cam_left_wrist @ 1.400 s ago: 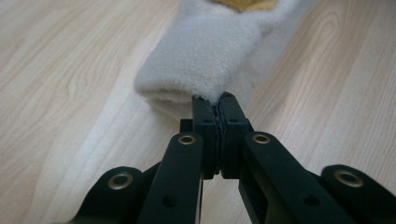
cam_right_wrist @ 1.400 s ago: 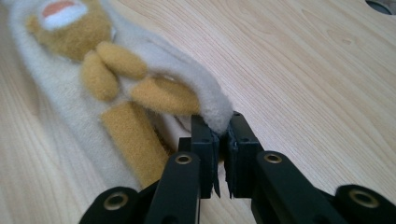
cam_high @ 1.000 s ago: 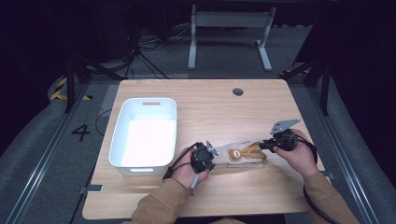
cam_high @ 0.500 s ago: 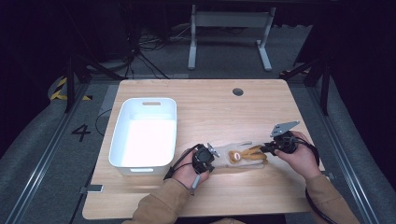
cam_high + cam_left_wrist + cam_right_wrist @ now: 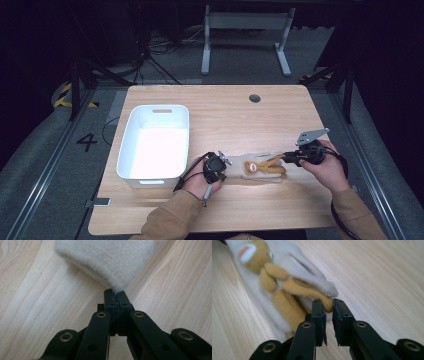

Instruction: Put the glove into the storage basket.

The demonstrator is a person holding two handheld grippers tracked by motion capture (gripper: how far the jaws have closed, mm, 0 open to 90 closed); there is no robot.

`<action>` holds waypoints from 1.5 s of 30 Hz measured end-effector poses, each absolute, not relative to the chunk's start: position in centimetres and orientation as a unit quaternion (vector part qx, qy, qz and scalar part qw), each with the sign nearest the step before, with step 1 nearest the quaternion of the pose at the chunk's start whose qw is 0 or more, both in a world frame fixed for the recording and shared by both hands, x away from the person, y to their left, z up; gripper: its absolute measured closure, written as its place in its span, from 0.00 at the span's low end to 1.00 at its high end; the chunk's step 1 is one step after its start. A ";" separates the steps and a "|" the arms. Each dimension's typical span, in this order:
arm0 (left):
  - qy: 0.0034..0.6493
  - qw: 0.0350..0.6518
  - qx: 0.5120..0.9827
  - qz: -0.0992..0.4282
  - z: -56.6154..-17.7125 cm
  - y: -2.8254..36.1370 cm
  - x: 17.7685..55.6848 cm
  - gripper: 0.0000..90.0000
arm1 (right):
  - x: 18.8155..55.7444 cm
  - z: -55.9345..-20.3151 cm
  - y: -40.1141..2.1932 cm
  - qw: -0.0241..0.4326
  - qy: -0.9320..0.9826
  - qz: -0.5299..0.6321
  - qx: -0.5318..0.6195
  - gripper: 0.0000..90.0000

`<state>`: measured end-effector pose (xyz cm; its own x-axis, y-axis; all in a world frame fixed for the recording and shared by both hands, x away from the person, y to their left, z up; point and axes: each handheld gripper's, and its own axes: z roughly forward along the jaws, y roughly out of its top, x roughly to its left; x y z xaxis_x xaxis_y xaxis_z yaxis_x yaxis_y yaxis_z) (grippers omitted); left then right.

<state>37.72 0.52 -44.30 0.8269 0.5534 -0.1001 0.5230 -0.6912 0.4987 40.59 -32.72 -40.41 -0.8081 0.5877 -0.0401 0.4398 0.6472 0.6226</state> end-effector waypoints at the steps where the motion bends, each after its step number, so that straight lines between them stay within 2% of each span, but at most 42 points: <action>1: 0.297 0.265 0.917 0.028 -44.2 0.7 37.8 0.99 | 40.4 -40.0 -32.7 0.126 0.895 0.317 0.287 0.91; 13: 0.311 0.296 0.903 0.018 -42.1 1.9 37.8 0.79 | 40.0 -39.6 -33.7 0.117 0.898 0.300 0.300 0.89; 21: 0.309 0.313 0.898 0.025 -39.8 2.2 37.5 0.74 | 39.3 -39.3 -34.7 0.123 0.887 0.312 0.317 0.87; 25: 0.300 0.330 0.894 0.035 -38.7 2.1 37.5 0.68 | 39.1 -39.3 -35.3 0.125 0.880 0.317 0.330 0.83; 35: 0.267 0.329 0.905 0.036 -37.9 0.4 38.2 0.54 | 38.7 -39.4 -36.6 0.128 0.869 0.326 0.349 0.76; 42: 0.246 0.315 0.916 0.028 -38.0 -0.2 39.4 0.53 | 38.9 -39.5 -37.1 0.114 0.859 0.340 0.366 0.71; 45: 0.234 0.323 0.917 0.017 -38.0 -0.8 40.0 0.47 | 39.1 -39.7 -37.3 0.110 0.856 0.343 0.370 0.71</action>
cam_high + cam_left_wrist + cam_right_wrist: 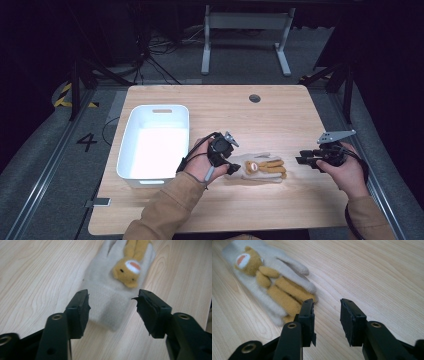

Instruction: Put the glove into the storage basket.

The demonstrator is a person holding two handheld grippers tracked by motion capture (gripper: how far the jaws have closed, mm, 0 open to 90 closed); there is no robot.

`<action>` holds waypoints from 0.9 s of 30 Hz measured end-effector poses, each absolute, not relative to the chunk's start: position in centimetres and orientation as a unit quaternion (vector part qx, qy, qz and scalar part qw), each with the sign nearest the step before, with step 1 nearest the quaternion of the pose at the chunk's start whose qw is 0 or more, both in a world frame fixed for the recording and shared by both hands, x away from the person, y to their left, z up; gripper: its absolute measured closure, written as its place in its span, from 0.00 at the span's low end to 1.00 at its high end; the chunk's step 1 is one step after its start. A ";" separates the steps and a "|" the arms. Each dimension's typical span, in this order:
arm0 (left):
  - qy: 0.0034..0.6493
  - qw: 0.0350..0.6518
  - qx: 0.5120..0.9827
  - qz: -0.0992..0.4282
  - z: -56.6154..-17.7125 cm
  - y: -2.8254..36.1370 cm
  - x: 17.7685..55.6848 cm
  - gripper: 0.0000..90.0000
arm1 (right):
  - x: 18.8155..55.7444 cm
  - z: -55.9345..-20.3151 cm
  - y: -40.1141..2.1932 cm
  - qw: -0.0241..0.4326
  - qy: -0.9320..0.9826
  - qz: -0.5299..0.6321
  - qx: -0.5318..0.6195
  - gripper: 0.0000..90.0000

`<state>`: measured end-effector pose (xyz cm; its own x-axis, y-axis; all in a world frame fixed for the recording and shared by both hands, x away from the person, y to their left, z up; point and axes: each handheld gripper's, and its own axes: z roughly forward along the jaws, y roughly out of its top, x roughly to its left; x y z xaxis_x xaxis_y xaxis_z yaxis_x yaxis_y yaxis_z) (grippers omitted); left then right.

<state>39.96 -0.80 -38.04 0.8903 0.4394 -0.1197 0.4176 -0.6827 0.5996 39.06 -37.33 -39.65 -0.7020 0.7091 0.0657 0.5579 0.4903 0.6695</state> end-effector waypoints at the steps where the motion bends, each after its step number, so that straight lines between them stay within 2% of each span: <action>1: 0.234 0.323 0.917 0.017 -38.0 -0.8 40.0 0.46 | 39.1 -39.7 -37.4 0.109 0.856 0.344 0.371 0.70; 3: 0.235 0.315 0.919 0.011 -38.1 -1.1 40.3 0.46 | 39.1 -39.8 -37.5 0.107 0.854 0.345 0.374 0.70; 4: 0.233 0.310 0.922 0.001 -38.2 -1.4 40.5 0.40 | 39.1 -39.8 -37.7 0.101 0.852 0.347 0.378 0.70; 9: 0.213 0.302 0.929 -0.002 -38.7 -2.6 40.9 0.40 | 39.1 -39.8 -37.9 0.098 0.849 0.354 0.380 0.70; 11: 0.207 0.291 0.934 -0.004 -39.0 -3.0 41.1 0.40 | 39.2 -39.9 -37.9 0.098 0.847 0.357 0.382 0.67; 13: 0.207 0.290 0.935 0.004 -39.5 -3.5 41.2 0.33 | 39.2 -39.9 -37.9 0.092 0.846 0.365 0.379 0.66; 27: 0.173 0.286 0.943 0.004 -41.7 -5.6 42.0 0.26 | 39.4 -40.6 -37.3 0.086 0.839 0.385 0.375 0.55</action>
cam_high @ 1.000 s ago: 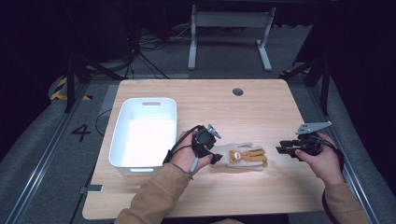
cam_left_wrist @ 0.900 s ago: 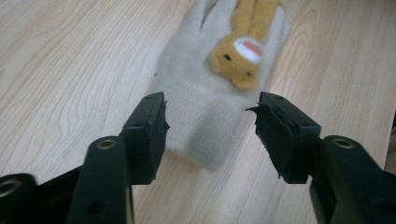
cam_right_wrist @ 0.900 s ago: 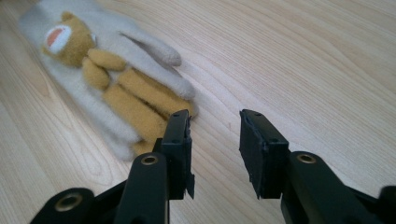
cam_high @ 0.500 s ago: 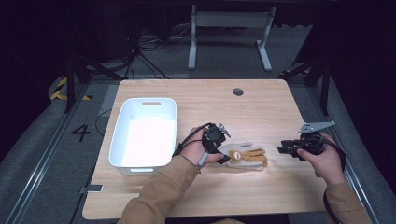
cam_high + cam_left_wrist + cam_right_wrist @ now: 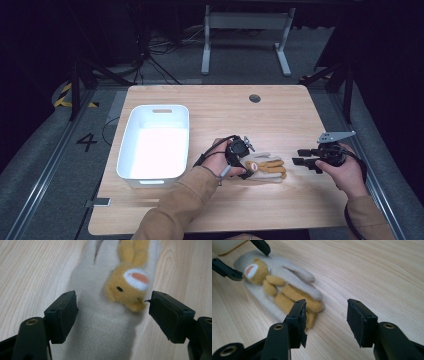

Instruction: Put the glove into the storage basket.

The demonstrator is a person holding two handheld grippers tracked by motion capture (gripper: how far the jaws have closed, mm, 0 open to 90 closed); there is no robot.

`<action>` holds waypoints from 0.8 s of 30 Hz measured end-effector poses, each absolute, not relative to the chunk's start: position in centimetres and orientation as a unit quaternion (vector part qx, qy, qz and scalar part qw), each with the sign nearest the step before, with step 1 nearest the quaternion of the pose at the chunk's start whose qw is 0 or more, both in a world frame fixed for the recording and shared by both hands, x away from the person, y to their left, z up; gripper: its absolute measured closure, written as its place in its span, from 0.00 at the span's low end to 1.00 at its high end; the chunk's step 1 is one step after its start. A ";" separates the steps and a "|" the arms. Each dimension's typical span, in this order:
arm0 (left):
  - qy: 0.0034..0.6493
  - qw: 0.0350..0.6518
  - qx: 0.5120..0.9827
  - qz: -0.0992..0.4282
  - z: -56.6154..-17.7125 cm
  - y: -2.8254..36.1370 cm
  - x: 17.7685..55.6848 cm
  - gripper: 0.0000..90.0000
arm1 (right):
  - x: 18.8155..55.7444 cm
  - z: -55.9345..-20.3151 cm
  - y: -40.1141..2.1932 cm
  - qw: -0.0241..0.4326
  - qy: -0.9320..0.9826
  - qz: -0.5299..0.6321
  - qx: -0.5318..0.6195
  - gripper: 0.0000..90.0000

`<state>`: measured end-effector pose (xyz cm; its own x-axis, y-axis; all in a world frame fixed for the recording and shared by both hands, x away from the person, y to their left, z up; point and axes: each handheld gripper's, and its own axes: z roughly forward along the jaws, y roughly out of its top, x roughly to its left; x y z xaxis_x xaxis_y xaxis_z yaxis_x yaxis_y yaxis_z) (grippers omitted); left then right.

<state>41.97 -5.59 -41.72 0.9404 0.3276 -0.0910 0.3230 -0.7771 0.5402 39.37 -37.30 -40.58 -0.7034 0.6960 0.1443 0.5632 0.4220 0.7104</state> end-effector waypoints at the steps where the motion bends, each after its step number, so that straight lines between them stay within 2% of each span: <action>1: 0.174 0.284 0.943 0.011 -41.9 -5.7 42.0 0.25 | 39.4 -40.6 -37.3 0.086 0.839 0.385 0.376 0.55; 16: 0.159 0.268 0.950 0.029 -43.7 -7.4 42.5 0.19 | 39.5 -41.0 -37.2 0.079 0.835 0.391 0.378 0.52; 24: 0.151 0.258 0.954 0.022 -44.5 -7.8 42.5 0.17 | 39.5 -41.2 -37.0 0.079 0.838 0.388 0.377 0.51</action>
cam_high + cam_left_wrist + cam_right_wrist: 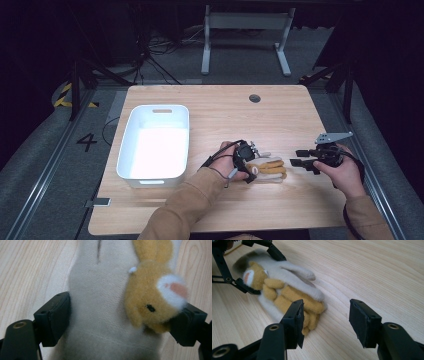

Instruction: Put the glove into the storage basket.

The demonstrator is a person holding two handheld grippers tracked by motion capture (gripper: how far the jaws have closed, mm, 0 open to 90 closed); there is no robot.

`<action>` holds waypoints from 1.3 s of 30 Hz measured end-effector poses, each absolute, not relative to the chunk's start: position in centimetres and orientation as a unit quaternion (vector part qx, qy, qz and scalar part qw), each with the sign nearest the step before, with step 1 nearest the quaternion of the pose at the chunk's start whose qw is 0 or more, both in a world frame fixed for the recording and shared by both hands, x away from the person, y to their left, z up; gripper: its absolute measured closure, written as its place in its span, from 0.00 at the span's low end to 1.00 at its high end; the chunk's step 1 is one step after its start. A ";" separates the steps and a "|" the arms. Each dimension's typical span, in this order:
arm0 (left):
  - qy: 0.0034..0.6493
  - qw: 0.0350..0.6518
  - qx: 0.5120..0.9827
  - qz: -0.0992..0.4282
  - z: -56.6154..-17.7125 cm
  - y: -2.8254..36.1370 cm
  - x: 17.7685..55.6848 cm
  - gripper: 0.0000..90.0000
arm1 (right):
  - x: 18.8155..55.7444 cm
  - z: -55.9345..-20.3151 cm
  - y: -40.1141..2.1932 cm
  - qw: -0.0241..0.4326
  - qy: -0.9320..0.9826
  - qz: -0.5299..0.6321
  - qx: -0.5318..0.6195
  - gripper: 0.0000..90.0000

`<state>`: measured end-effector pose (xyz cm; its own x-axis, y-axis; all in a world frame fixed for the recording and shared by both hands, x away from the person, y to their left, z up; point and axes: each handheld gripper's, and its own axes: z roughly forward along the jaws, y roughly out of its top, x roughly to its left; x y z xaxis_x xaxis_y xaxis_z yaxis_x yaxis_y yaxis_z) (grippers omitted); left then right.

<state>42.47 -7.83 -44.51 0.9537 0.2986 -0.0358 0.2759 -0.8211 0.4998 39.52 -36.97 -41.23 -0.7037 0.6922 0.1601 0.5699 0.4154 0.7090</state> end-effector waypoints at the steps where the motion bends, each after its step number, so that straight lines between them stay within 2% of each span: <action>1: 0.149 0.258 0.954 0.021 -44.5 -7.8 42.4 0.17 | 39.5 -41.3 -37.0 0.077 0.838 0.388 0.375 0.51; 10: 0.135 0.260 0.956 0.022 -44.2 -7.7 42.0 0.18 | 39.5 -41.3 -36.9 0.076 0.838 0.389 0.375 0.51; 16: 0.129 0.245 0.961 0.026 -44.8 -8.0 42.0 0.16 | 39.5 -41.3 -36.8 0.077 0.839 0.388 0.372 0.51; 19: 0.123 0.242 0.962 0.026 -45.0 -8.2 42.0 0.12 | 39.5 -41.3 -36.8 0.078 0.840 0.388 0.372 0.51; 24: 0.122 0.244 0.962 0.026 -45.0 -8.1 42.0 0.12 | 39.5 -41.3 -36.8 0.077 0.840 0.388 0.372 0.50; 29: 0.127 0.236 0.963 0.024 -44.7 -8.1 42.1 0.19 | 39.5 -41.3 -36.8 0.077 0.840 0.387 0.373 0.50; 33: 0.131 0.219 0.966 0.026 -44.0 -8.3 41.8 0.44 | 39.5 -41.3 -36.7 0.079 0.840 0.386 0.374 0.51; 39: 0.136 0.214 0.967 0.029 -43.8 -8.3 41.4 0.58 | 39.3 -41.2 -36.5 0.081 0.839 0.387 0.373 0.51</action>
